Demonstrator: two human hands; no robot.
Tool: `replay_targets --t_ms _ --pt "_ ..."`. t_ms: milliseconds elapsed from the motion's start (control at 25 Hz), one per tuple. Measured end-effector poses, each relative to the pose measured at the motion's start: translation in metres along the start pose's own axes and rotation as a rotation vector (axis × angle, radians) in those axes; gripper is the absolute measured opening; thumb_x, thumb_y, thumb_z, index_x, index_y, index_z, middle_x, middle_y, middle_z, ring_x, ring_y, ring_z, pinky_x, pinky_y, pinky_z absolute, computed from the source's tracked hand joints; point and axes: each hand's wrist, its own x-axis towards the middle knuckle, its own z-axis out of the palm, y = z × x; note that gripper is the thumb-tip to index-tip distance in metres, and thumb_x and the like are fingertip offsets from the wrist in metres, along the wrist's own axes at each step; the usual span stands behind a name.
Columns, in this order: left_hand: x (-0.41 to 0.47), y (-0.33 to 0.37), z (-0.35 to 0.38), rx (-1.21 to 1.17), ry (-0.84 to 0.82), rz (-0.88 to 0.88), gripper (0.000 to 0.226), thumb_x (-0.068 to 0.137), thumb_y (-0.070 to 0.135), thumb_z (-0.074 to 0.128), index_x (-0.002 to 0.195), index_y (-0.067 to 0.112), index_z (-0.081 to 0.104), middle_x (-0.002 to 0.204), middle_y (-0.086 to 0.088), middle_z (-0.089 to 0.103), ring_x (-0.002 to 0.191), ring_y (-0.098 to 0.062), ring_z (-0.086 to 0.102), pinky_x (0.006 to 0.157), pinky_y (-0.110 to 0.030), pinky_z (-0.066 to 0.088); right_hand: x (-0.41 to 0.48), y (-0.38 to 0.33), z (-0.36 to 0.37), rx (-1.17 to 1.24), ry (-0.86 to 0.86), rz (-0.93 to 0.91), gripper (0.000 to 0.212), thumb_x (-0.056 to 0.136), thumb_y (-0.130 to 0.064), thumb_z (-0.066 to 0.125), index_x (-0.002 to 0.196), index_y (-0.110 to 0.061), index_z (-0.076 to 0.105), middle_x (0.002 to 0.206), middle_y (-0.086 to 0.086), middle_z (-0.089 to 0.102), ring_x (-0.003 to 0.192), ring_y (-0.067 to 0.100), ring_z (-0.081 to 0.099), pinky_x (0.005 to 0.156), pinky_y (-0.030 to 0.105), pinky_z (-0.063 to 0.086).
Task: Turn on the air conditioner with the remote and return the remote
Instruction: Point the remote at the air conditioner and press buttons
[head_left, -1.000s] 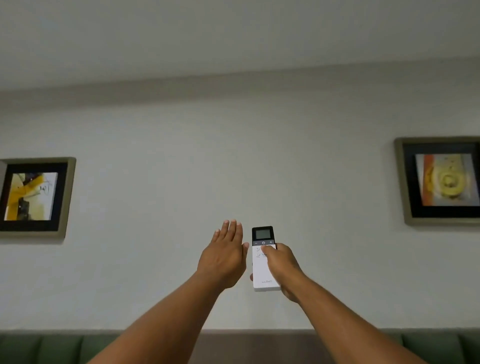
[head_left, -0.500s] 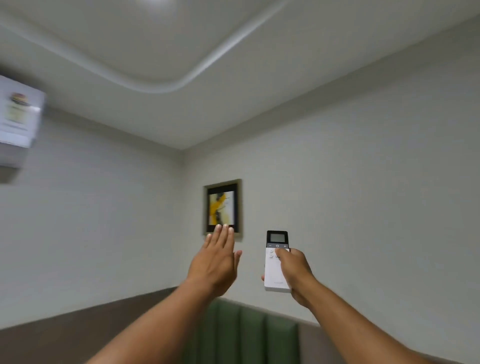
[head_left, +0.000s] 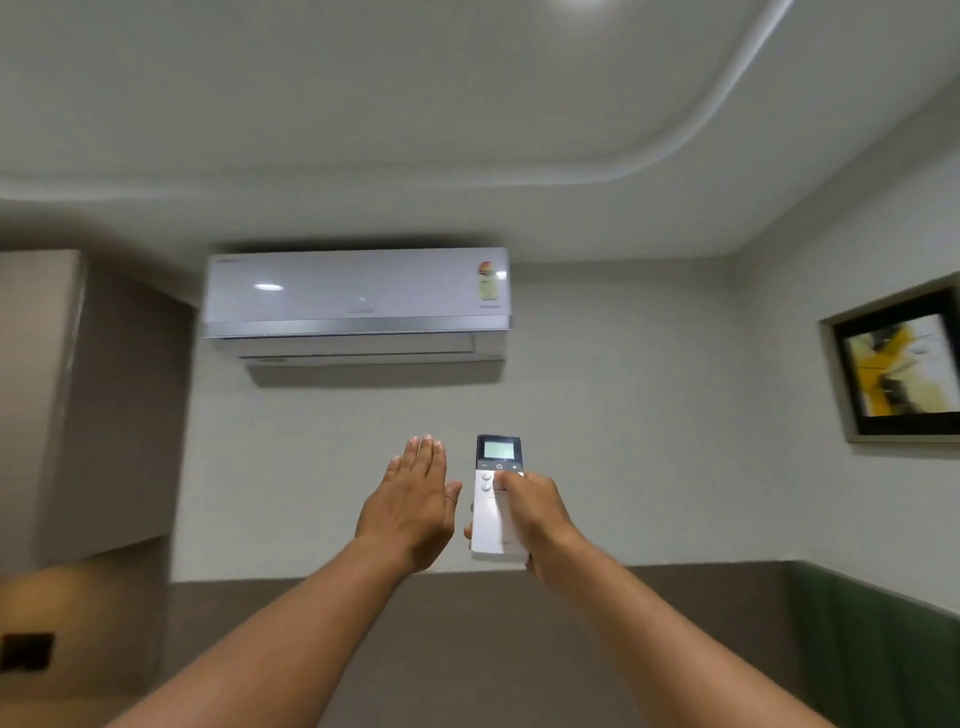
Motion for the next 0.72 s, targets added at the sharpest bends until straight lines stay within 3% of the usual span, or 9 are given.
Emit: replay_targets --t_ms 280,720 --pt "-0.032 -0.127 -0.079 0.169 0.0 -0.174 0.061 0.099 0.041 0.01 0.151 0.009 0.0 0.16 -0.008 -0.003 0.146 -0.019 -0.005 0.116 -0.035 -0.001 -0.001 -0.012 0.128 0.015 -0.199 0.021 0.018 0.09 -0.01 0.042 0.098 -0.003 0.057 0.079 0.02 0.066 0.055 0.036 0.069 0.058 0.038 0.057" --pt "-0.026 -0.14 -0.1 0.116 -0.01 -0.126 0.061 0.1 0.041 0.012 0.151 0.009 0.001 0.16 -0.008 -0.001 0.146 -0.019 -0.004 0.116 -0.034 -0.001 -0.002 -0.028 0.149 -0.074 -0.128 0.052 0.027 0.092 -0.015 0.045 0.113 -0.002 0.056 0.091 0.024 0.069 0.061 0.038 0.071 0.076 0.046 0.059"
